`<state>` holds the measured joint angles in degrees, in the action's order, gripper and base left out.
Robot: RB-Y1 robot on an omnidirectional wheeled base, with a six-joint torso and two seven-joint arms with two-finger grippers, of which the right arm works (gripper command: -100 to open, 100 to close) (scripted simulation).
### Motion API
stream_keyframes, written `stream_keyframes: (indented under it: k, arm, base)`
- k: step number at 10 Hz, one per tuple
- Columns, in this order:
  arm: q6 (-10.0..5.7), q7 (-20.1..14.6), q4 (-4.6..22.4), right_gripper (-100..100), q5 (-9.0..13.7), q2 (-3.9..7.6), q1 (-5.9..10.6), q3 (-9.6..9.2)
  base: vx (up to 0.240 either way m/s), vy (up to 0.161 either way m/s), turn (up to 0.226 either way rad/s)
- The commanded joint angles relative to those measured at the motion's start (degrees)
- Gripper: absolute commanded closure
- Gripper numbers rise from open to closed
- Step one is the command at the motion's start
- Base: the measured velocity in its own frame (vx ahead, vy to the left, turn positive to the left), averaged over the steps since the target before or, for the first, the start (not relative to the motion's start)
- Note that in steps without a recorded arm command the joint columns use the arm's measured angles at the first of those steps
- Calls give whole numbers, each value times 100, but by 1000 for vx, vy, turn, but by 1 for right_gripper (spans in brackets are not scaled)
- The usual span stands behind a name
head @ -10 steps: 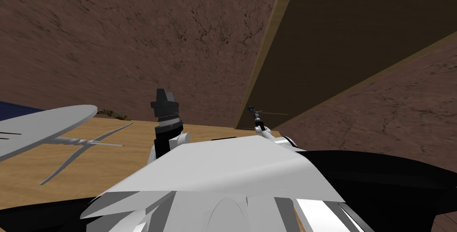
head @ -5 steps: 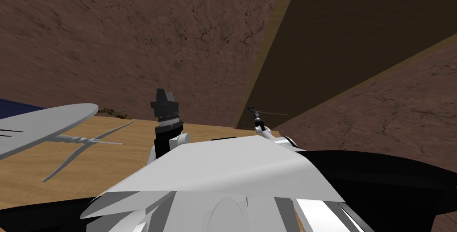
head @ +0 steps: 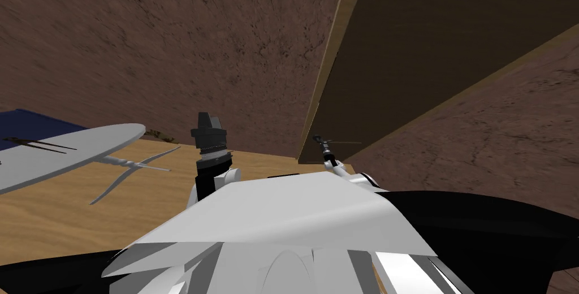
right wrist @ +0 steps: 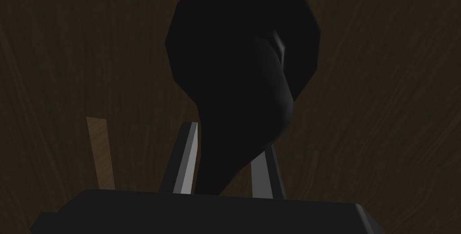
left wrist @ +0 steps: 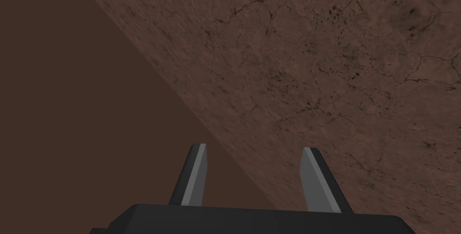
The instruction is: Pull the door open
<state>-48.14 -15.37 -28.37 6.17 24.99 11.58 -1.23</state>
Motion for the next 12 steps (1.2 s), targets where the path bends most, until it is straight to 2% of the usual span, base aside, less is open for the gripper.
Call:
stream_keyframes:
  k: [1, 3, 4, 7, 8, 9, 12]
  arm:
    - [-152, -179, 61, 100, -153, 60, 4, -99]
    - [-247, -321, 76, 100, -275, 111, -12, -177]
    - [-211, -273, 97, 100, -232, 92, 1, -152]
    - [-438, -533, 11, 100, -389, 216, -126, -420]
    - [-438, -533, 11, 100, -389, 216, -126, -420]
    - [-594, -689, -47, 100, -484, 304, -195, -586]
    - [-828, -913, -132, 100, -623, 434, -293, -826]
  base:
    - [-232, -94, 127]
    - [-232, -77, 77]
    - [-102, -26, 15]
    - [-188, -67, 48]
    - [-141, -40, 4]
    - [-169, -86, 38]
    - [-239, -142, 58]
